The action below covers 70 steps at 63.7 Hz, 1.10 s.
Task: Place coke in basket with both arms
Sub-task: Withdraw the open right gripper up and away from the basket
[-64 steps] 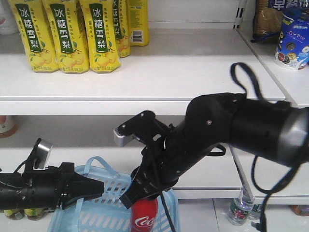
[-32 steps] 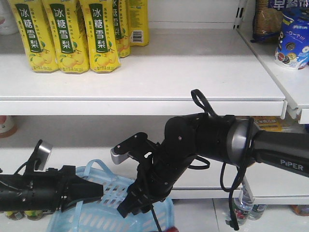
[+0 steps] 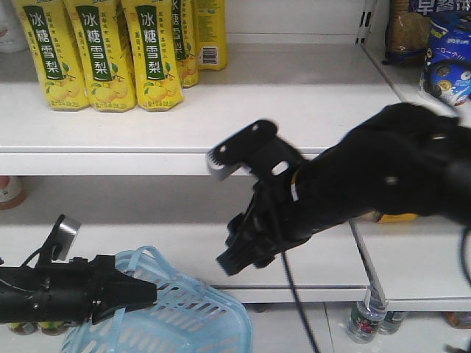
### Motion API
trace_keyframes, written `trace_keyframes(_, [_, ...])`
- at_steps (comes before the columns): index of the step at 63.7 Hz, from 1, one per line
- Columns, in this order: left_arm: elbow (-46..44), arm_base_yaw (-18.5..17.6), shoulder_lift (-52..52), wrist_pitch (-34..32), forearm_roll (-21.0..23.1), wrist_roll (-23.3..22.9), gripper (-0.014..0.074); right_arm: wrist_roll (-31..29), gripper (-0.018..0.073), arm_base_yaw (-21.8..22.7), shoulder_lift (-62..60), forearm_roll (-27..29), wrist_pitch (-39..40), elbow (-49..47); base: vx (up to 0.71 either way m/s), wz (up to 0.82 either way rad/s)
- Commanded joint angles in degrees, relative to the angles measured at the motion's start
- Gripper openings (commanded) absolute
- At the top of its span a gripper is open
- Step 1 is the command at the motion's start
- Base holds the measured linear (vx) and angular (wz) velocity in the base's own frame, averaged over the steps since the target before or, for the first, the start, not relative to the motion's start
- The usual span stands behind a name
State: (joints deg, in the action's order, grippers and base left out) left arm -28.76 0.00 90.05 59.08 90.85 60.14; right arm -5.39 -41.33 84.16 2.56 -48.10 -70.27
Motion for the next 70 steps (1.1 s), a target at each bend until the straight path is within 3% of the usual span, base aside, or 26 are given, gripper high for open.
trace_keyframes(1, [-1.34,-0.14,-2.1,5.92,6.24,-0.05,-0.0006,5.39,0.0434,0.19,-9.68,-9.66,2.54,-1.6,0.0,0.0])
trace_keyframes(17, [-1.34,-0.14,-2.1,5.92,6.24,-0.05,-0.0006,17.99,0.0434,0.19,-26.34,-30.14,8.52,1.42,0.0,0.0])
trace_keyframes(33, [-1.34,-0.14,-2.1,5.92,6.24,-0.05,-0.0006,31.1,0.0434,0.19,-39.28,-43.68,19.1,21.63,0.0,0.0])
trace_keyframes(46, [-1.34,-0.14,-2.1,5.92,6.24,-0.05,-0.0006,40.37,0.0434,0.19,-50.78,-47.24,21.6,34.5,0.0,0.0])
trace_keyframes(70, [-1.34,-0.14,-2.1,5.92,6.24,-0.05,-0.0006,48.25,0.0434,0.19,-69.32,-54.0,21.16,52.26,0.0,0.0])
